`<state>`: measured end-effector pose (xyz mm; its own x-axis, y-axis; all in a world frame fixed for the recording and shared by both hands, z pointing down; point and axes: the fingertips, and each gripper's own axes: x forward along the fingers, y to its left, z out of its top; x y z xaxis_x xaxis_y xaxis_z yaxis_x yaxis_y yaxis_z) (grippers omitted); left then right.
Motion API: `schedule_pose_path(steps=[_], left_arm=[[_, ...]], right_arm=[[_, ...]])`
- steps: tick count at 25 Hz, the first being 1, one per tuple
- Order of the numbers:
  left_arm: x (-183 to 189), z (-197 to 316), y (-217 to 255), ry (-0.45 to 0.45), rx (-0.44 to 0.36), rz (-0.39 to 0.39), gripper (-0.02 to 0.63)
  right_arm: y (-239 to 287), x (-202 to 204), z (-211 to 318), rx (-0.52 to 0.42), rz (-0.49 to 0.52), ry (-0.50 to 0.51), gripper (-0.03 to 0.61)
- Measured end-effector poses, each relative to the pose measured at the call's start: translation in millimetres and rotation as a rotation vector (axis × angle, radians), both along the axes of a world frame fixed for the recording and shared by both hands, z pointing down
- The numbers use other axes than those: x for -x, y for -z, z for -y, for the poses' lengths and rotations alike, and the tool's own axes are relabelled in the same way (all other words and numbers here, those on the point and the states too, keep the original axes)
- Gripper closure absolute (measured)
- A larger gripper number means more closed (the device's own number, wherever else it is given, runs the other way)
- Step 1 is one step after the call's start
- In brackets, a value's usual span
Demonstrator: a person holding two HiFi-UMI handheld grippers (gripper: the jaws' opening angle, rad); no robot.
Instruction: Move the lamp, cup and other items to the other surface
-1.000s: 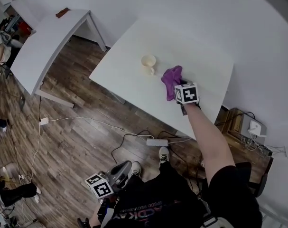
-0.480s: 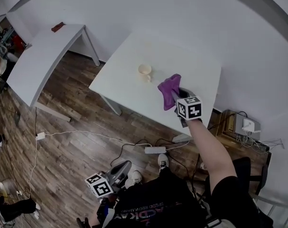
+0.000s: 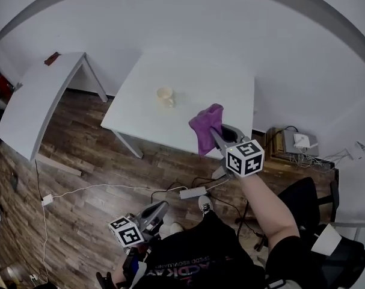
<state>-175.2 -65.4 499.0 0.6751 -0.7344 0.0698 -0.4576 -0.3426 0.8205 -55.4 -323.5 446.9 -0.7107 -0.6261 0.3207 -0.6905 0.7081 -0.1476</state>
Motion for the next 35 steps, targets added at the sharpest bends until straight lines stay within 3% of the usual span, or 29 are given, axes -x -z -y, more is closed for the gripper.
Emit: schedule_pose_path(steps=[6,19,24,35], left_arm=[[-9.7,-18.8,-1.3,-0.119,-0.016,0.009,0.615],[-61.5,-49.6,-4.4,-0.378,-0.012,0.002,0.615],[-100.7,-47.1,-7.7,-0.468,-0.011,-0.022,0.615],[-227.7,-52.2,-6.6,-0.719,0.005,-0.004,0.615]], right_arm=[[12.8,-34.1,-69.4,-0.007,0.077,-0.098,0.506],[19.5,-118.1,-201.4,-0.017,0.123,-0.324,0.506],[19.8,-169.9,-236.0,-0.013,0.133,-0.421,0.506],[9.4,-325.6,-298.4,0.006,0.113,-0.692,0.506]])
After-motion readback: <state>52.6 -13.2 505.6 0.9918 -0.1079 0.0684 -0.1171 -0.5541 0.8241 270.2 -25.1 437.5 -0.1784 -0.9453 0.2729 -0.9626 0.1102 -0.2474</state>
